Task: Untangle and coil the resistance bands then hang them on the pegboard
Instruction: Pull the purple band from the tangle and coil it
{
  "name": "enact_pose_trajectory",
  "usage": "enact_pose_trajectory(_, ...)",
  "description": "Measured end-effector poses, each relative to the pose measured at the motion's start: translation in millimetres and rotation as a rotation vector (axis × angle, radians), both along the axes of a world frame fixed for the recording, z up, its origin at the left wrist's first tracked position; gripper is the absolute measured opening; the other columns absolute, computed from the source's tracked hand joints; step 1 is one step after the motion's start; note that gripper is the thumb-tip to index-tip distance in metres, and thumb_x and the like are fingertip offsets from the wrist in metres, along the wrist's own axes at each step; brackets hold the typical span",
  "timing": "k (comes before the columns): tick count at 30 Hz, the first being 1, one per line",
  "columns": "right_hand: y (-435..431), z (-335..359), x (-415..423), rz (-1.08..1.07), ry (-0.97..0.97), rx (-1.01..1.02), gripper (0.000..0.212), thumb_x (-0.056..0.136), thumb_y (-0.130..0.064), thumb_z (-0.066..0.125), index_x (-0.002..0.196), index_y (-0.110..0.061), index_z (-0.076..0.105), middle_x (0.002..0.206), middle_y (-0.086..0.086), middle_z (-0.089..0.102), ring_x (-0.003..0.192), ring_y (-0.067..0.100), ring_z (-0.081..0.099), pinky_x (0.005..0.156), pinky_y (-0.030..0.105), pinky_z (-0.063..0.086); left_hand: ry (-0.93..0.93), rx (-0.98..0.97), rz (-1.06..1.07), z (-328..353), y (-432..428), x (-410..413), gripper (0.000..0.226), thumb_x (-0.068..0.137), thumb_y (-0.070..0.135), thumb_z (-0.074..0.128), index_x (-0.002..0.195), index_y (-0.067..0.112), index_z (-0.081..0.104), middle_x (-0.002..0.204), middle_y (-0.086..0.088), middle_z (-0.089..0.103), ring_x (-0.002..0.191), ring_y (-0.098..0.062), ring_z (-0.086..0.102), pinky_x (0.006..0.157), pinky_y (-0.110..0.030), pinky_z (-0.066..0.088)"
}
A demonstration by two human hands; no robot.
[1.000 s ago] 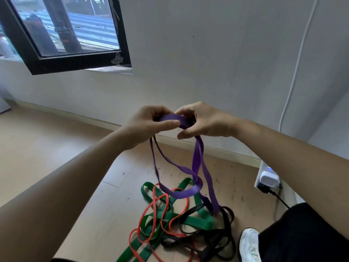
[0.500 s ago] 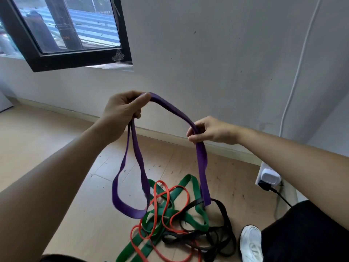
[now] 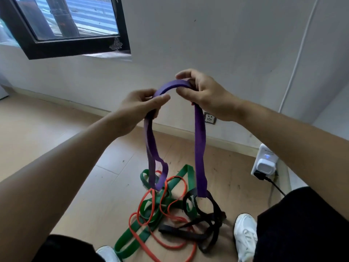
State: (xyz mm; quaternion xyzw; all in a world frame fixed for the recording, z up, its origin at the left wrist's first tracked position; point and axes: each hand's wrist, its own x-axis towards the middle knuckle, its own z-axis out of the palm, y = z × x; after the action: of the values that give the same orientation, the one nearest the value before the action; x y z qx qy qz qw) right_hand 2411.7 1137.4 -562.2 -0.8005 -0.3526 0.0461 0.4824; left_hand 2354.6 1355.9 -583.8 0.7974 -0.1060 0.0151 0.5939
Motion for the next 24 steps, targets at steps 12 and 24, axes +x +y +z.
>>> enact_pose_trajectory(12, -19.8, -99.2, -15.9, 0.030, 0.236, -0.363, 0.022, 0.090, -0.009, 0.072, 0.109, -0.001, 0.067, 0.105, 0.017, 0.070, 0.090, 0.018, 0.067, 0.083, 0.033, 0.058, -0.057, -0.077, 0.019, 9.1, -7.4, -10.5, 0.024, 0.089, 0.034, 0.073, 0.066, 0.028, 0.070, 0.056, 0.013, 0.044, 0.054, -0.008, 0.036, 0.054, -0.019, 0.035)
enact_pose_trajectory(24, -48.9, -89.5, 5.9, -0.064, 0.207, -0.220, 0.021, 0.096, -0.021, 0.067, 0.115, -0.013, 0.067, 0.104, 0.015, 0.071, 0.098, 0.030, 0.069, 0.090, 0.042, 0.058, -0.033, -0.050, 0.122, -2.2, 28.4, -13.0, 0.038, 0.072, 0.047, 0.083, 0.081, 0.013, 0.069, 0.060, 0.003, 0.042, 0.056, -0.011, 0.039, 0.056, -0.022, 0.035)
